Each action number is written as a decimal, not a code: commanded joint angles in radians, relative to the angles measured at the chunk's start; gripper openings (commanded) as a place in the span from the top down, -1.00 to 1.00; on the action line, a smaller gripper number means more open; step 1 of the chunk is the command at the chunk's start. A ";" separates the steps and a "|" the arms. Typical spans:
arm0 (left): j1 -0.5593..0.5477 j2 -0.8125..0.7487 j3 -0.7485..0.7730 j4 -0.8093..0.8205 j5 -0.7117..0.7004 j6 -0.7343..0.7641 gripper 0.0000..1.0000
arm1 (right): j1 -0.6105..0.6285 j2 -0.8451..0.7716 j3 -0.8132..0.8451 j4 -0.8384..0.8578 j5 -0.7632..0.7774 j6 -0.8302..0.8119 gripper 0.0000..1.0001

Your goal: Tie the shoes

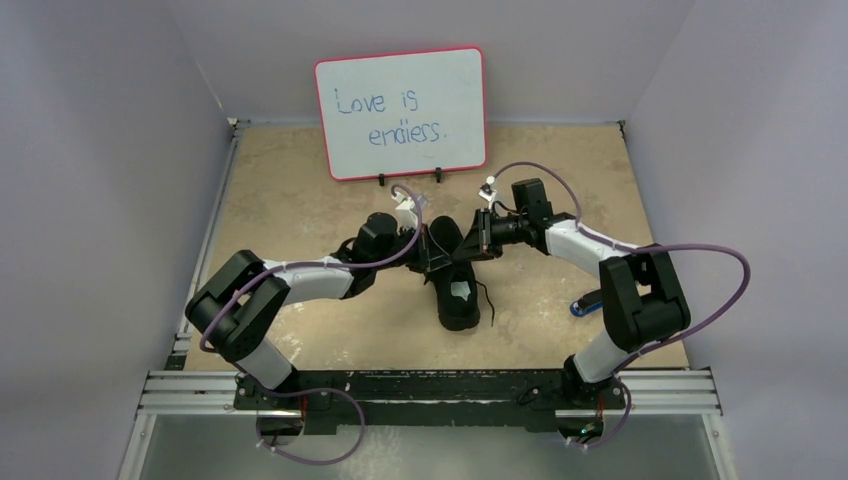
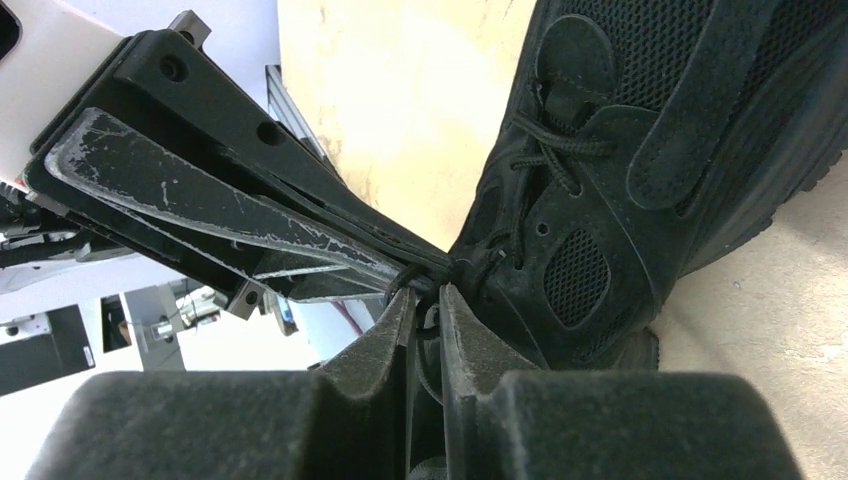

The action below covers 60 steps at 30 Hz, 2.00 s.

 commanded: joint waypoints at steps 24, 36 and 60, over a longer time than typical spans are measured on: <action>0.044 -0.266 -0.031 -0.292 -0.054 0.158 -0.20 | 0.013 -0.103 0.063 -0.083 0.124 -0.036 1.00; 0.139 -0.173 -0.005 -0.282 0.066 0.184 0.01 | 0.008 -0.113 0.071 -0.114 0.112 -0.044 1.00; 0.193 -0.202 -0.053 -0.150 0.140 0.151 -0.28 | 0.002 -0.107 0.109 -0.162 0.112 -0.035 1.00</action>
